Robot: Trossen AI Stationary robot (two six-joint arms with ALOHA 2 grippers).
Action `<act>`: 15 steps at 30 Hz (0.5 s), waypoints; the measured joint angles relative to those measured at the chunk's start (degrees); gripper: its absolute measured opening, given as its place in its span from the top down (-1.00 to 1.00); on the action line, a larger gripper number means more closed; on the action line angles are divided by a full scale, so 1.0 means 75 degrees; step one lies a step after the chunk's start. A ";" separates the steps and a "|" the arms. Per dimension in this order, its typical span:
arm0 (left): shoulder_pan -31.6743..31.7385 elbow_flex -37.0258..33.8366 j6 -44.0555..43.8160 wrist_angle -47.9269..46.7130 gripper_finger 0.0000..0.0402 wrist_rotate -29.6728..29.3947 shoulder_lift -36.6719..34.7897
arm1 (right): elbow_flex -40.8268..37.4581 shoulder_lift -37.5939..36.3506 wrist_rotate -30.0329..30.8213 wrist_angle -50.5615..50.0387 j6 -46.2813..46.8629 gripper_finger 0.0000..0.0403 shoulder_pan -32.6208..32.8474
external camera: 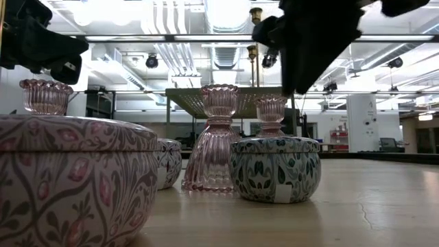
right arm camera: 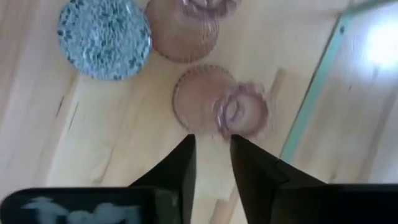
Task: Pick & Place candle stick holders
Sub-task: Put the gold candle holder on the shelf aligned with other gold candle holders
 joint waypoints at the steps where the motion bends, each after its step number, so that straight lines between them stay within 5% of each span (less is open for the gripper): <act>1: -0.0002 0.0000 -0.0002 -0.0001 0.94 0.0000 0.0003 | 0.0000 -0.0058 -0.0007 -0.0158 0.0131 0.45 0.0010; 9: -0.0003 0.0001 0.0000 -0.0006 0.94 -0.0003 0.0009 | -0.0093 -0.0632 -0.0701 -0.0480 0.0980 0.17 0.0154; 15: -0.0003 -0.0001 -0.0003 -0.0009 0.94 -0.0002 0.0009 | -0.0887 -0.1753 0.0096 -0.0089 0.1573 0.19 0.0537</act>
